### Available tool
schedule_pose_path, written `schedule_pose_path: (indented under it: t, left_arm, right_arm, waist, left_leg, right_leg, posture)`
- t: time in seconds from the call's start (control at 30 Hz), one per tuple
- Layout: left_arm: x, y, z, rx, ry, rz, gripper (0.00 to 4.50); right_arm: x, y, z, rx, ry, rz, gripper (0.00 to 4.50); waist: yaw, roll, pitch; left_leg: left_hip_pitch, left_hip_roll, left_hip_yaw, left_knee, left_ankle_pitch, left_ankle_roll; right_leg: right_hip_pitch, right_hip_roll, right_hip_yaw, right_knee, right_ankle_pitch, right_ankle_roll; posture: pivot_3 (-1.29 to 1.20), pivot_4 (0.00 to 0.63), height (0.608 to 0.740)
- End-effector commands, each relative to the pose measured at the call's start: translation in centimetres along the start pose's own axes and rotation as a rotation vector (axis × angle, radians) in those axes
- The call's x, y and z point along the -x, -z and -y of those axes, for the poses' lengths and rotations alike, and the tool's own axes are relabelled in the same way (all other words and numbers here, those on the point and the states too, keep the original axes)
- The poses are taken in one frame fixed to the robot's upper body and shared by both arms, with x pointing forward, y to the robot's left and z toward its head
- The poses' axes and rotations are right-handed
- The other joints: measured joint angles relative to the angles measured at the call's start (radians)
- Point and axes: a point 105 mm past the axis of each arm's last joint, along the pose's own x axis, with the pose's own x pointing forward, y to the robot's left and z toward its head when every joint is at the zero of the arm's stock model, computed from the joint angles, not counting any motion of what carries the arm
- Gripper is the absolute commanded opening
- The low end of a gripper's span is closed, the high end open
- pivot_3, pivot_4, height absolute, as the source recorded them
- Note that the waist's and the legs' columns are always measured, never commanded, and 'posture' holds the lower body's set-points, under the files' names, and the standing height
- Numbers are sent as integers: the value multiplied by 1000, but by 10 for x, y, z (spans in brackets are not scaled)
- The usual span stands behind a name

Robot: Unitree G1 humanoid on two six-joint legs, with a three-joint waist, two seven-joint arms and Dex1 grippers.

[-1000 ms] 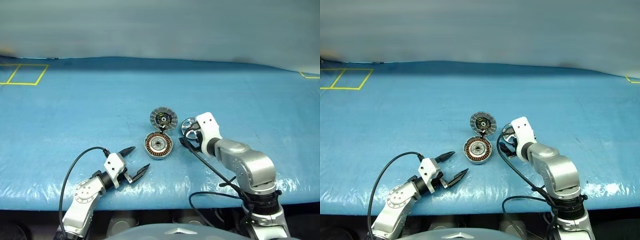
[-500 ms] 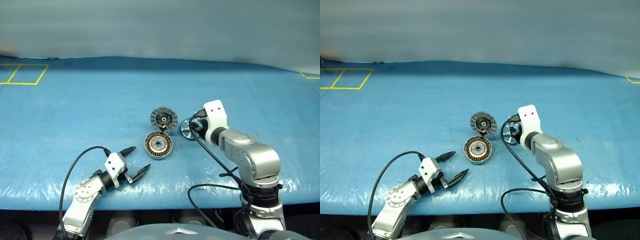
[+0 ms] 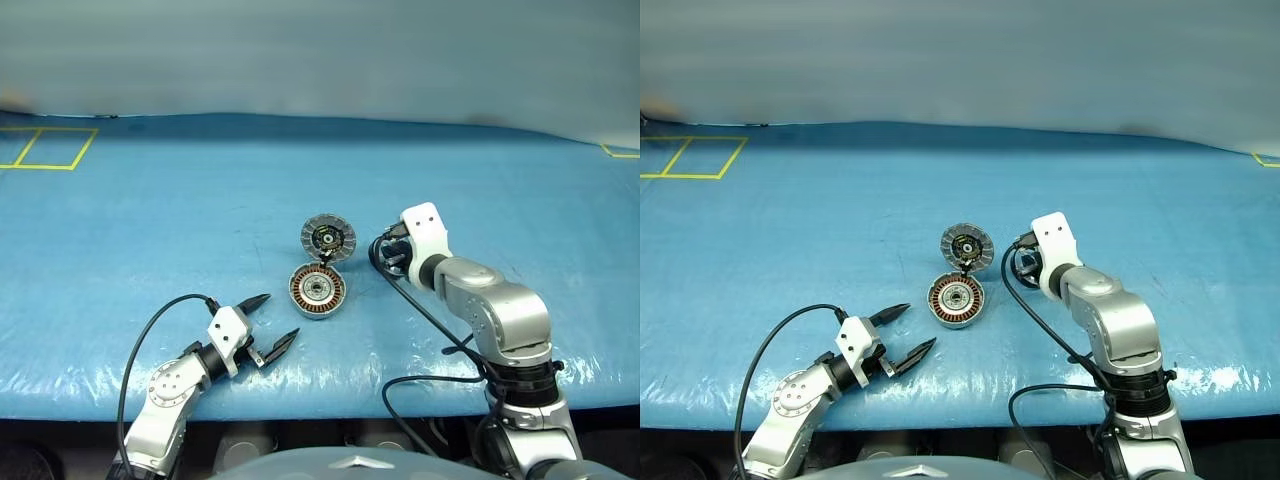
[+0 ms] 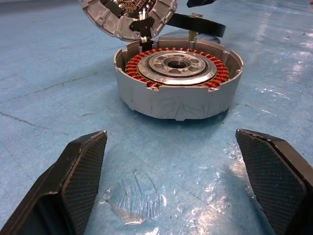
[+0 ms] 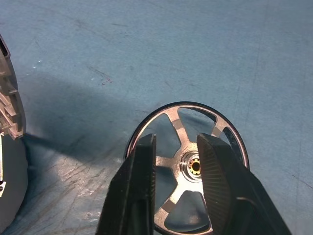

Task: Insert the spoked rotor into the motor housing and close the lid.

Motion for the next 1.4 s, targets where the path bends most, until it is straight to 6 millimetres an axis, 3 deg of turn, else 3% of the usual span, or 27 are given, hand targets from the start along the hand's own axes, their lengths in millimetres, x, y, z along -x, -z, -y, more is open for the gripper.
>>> schedule_pose_path:
  t: [0.03, 0.57, 0.97, 1.4]
  left_arm:
    - [0, -7, -2, -17, -5, 27, 4500]
    - [1, -7, -3, -16, -11, 27, 4500]
    - [-1, -8, -3, -15, -16, 32, 4500]
    - [-1, -8, -3, -13, -27, 38, 4500]
  right_arm:
    - [3, -11, 7, 18, 14, 40, 2445]
    - [5, 2, 10, 156, -101, -47, 2445]
    - [-12, 10, 13, 319, -132, -89, 2445]
    - [-21, 1, 22, 352, -187, -109, 2445]
  waist:
    - [0, 0, 0]
    - [1, 0, 0]
    - [1, 0, 0]
    - [2, 0, 0]
  left_leg:
    - [0, 0, 0, 0, 0, 0]
    - [0, 0, 0, 0, 0, 0]
    - [0, 0, 0, 1, 0, 0]
    - [0, 0, 0, 1, 0, 0]
  right_leg:
    - [0, 0, 0, 0, 0, 0]
    - [0, 0, 0, 0, 0, 0]
    - [0, 0, 0, 0, 0, 0]
    - [1, 0, 0, 0, 0, 0]
  posture:
    - [0, 150, 740]
    - [0, 150, 740]
    - [0, 150, 740]
    - [0, 150, 740]
